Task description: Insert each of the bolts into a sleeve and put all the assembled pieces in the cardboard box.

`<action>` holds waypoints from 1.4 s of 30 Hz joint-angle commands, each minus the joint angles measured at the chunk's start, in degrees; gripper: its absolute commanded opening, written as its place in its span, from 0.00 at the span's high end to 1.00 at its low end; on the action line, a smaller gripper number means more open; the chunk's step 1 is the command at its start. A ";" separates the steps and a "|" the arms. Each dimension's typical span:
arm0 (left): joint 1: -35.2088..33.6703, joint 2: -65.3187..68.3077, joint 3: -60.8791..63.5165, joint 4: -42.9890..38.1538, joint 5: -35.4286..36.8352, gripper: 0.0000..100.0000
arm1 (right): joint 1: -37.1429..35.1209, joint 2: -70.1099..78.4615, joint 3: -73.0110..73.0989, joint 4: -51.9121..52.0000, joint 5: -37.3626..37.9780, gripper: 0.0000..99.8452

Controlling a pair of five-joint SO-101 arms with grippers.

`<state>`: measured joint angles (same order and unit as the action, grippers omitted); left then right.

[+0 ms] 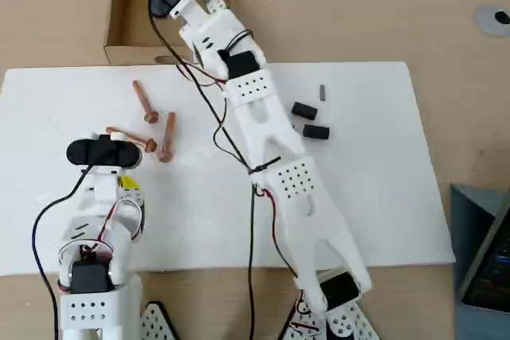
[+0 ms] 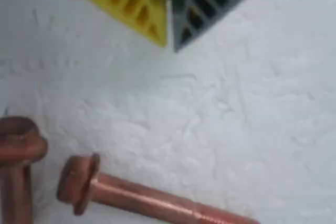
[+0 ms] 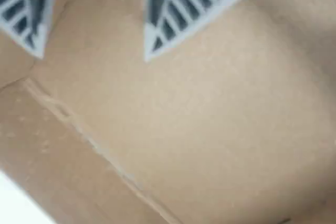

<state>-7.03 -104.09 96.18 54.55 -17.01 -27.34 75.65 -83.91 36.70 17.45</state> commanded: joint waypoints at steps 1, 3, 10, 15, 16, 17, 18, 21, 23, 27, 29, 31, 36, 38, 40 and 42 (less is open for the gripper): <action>0.53 -0.31 0.70 0.26 -0.26 1.00 | 0.66 -1.19 -6.99 4.40 0.09 0.85; 0.53 -0.31 0.70 0.26 -0.26 1.00 | 0.57 -1.19 -10.42 9.05 0.09 0.85; 0.53 -0.31 0.70 0.26 -0.26 1.00 | 1.63 -5.85 -11.47 20.57 -3.16 0.85; 0.53 -0.31 0.70 0.26 -0.26 1.00 | 1.89 -10.51 -11.56 29.36 -8.53 0.85; 0.53 -0.31 0.70 0.26 -0.26 1.00 | 1.89 -11.30 -11.56 31.21 -9.14 0.85; 0.53 -0.31 0.70 0.26 -0.26 1.00 | 1.89 -12.09 -11.56 32.97 -9.67 0.85; 0.44 -0.31 0.70 0.26 -0.26 1.00 | 1.89 -12.79 -11.56 34.64 -9.85 0.85; 0.44 -0.31 0.79 0.26 -0.26 1.00 | 1.89 -15.08 -11.56 40.62 -10.02 0.85; 0.35 -0.31 0.79 0.26 -0.44 1.00 | 1.89 -16.57 -11.56 44.84 -10.02 0.85; 0.35 -0.31 0.88 0.26 -0.44 1.00 | 1.89 -19.56 -11.56 54.51 -10.02 0.85; 0.35 -0.31 0.88 0.26 -0.44 1.00 | 1.89 -21.41 -11.56 60.66 -10.02 0.85; -0.53 -0.31 0.79 0.26 -0.35 1.00 | 1.98 -23.25 -11.21 66.11 -10.02 0.85; -4.75 -0.31 0.70 0.18 -0.18 1.00 | 5.05 -28.26 -7.25 65.85 -9.76 0.85; -5.01 -0.31 0.70 0.18 -0.18 1.00 | 5.85 -30.81 -2.24 65.85 -9.76 0.85; -4.75 -0.31 0.70 0.18 -0.26 1.00 | 6.29 -34.07 5.05 65.85 -9.76 0.85; -4.75 -0.31 0.79 0.18 -0.26 1.00 | 6.46 -38.64 13.67 65.85 -9.76 0.85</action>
<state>-11.34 -104.09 96.18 54.55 -17.01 -22.15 46.02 -79.69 101.23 7.87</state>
